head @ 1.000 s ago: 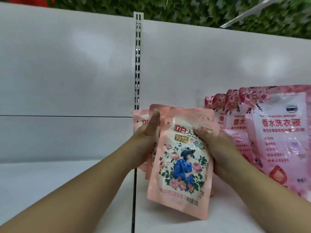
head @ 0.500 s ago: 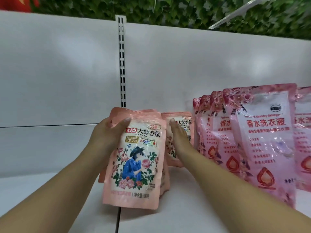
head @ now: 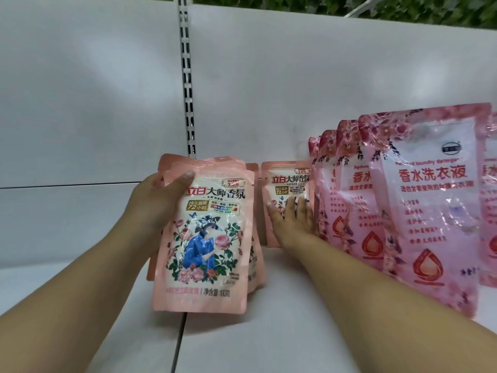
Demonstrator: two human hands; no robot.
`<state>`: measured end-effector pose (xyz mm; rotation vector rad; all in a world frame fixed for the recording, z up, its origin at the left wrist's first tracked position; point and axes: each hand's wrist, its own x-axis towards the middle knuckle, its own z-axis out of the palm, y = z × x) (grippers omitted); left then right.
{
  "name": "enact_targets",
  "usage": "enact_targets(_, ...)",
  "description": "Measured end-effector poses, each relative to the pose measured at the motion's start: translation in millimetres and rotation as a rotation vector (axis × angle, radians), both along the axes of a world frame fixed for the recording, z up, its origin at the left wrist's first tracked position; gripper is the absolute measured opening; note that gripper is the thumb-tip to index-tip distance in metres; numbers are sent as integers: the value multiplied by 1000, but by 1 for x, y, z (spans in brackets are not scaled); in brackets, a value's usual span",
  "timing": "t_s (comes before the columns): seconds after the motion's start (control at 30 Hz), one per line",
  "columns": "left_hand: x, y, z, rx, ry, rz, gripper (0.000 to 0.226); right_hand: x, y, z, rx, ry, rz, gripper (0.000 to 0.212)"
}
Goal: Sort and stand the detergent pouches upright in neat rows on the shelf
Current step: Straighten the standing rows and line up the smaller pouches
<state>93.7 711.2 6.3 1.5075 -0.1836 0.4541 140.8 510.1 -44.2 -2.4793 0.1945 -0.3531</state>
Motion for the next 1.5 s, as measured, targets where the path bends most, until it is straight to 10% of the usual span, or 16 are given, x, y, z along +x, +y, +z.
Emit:
enact_targets(0.17, -2, -2, -2, -28, -4, 48, 22, -17, 12, 18, 242, -294, 20, 68)
enact_targets(0.3, -4, -6, -6, -110, -9, 46, 26, -54, 30, 41, 813, -274, 503, 68)
enact_targets(0.4, -4, -10, -8, -136, -13, 46, 17, -61, 38, 40, 670, -164, 598, 80)
enact_targets(0.57, -6, -10, -7, -80, 59, -120, 44, -48, 27, 42, 921, -277, 447, 10)
enact_targets(0.9, -7, -14, -9, 4, 5, -163, 53, -38, 12, 40, 787, -520, 106, 6)
enact_targets(1.03, -13, -17, -6, 90, -10, -186, 76, -41, 9, 40, 583, -552, 88, 17)
enact_targets(1.33, -6, -15, -6, -58, 8, -78, 33, -71, 20, 58, 432, -105, 463, 123)
enact_targets(1.5, -1, -11, -9, -153, -9, 36, 22, -66, 12, 53, 326, -93, 262, 115)
